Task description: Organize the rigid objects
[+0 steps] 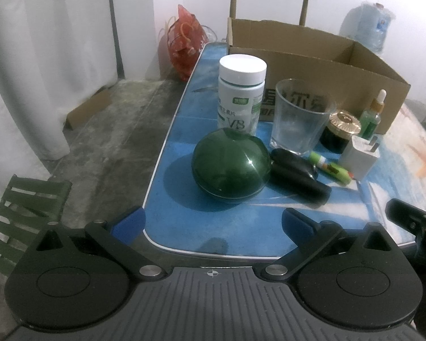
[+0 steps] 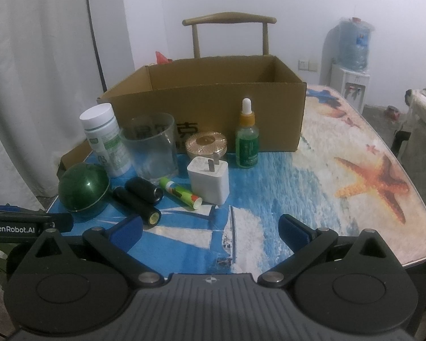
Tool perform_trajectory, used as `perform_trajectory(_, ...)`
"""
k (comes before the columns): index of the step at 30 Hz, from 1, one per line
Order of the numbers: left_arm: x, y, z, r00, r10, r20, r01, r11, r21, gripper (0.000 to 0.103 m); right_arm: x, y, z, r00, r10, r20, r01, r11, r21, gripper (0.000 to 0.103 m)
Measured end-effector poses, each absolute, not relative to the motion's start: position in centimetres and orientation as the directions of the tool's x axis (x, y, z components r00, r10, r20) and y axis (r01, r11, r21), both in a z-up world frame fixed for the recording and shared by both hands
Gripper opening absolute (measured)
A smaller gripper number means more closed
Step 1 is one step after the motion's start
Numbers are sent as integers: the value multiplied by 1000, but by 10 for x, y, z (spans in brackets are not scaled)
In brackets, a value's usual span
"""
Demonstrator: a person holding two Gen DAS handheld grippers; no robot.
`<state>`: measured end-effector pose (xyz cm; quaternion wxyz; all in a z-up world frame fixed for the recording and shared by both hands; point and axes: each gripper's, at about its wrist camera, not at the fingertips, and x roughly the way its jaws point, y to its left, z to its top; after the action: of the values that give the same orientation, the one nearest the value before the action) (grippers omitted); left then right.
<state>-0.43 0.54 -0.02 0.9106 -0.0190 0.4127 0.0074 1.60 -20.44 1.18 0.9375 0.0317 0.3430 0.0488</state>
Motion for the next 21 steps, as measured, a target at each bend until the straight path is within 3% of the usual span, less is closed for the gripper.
perform_trajectory(21,5,-3,-4,637,9,-771,-32,999,-16,103,22,-210,5,768,63,-638,-33,998,58,103)
